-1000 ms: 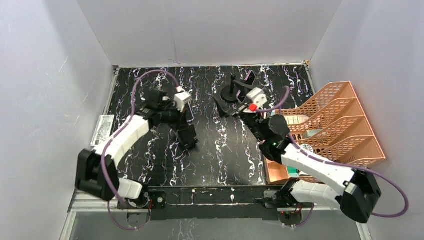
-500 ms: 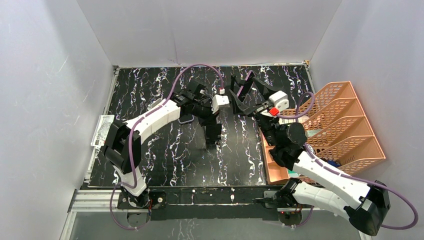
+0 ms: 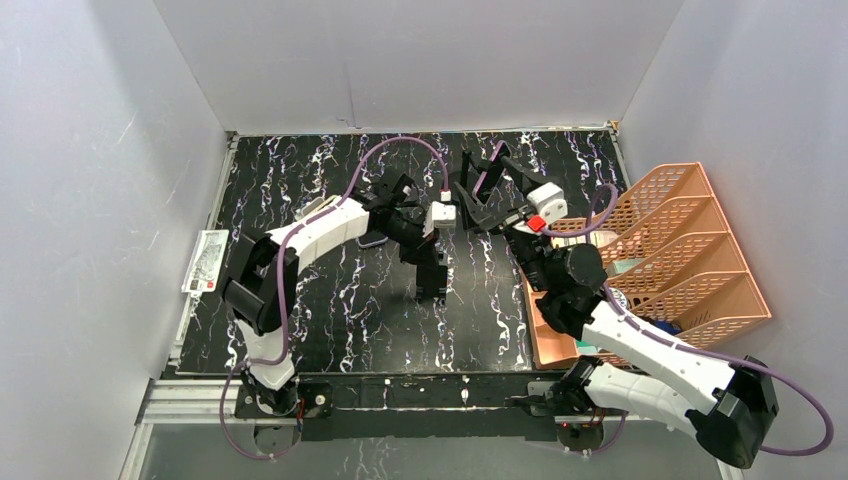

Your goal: Place the phone on the phone stand

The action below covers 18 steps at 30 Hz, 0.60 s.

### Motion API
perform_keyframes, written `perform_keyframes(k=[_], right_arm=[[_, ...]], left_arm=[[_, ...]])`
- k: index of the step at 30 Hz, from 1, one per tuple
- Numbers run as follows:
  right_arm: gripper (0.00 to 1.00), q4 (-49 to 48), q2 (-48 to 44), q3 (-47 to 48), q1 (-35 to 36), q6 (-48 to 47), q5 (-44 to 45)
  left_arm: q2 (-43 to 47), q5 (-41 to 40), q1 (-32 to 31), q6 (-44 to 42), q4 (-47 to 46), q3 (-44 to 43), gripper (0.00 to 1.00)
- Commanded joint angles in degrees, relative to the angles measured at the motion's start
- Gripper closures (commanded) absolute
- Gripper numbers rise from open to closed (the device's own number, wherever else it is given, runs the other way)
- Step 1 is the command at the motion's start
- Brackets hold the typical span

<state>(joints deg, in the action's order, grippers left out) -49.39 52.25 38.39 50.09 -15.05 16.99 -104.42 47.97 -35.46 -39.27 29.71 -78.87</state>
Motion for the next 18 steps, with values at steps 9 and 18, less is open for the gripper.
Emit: perform_keyframes(k=[9,18], right_arm=[[0.01,-0.63,4.15,1.38,-0.29,-2.59,-0.55],[0.01,-0.20,7.46,2.03,-0.29,-2.73,-1.92]], left_arm=[[-2.76,1.96,2.71,-2.96,6.96,-3.72,0.02],[12.42,1.97,10.98,16.08,-17.26,4.07,0.02]])
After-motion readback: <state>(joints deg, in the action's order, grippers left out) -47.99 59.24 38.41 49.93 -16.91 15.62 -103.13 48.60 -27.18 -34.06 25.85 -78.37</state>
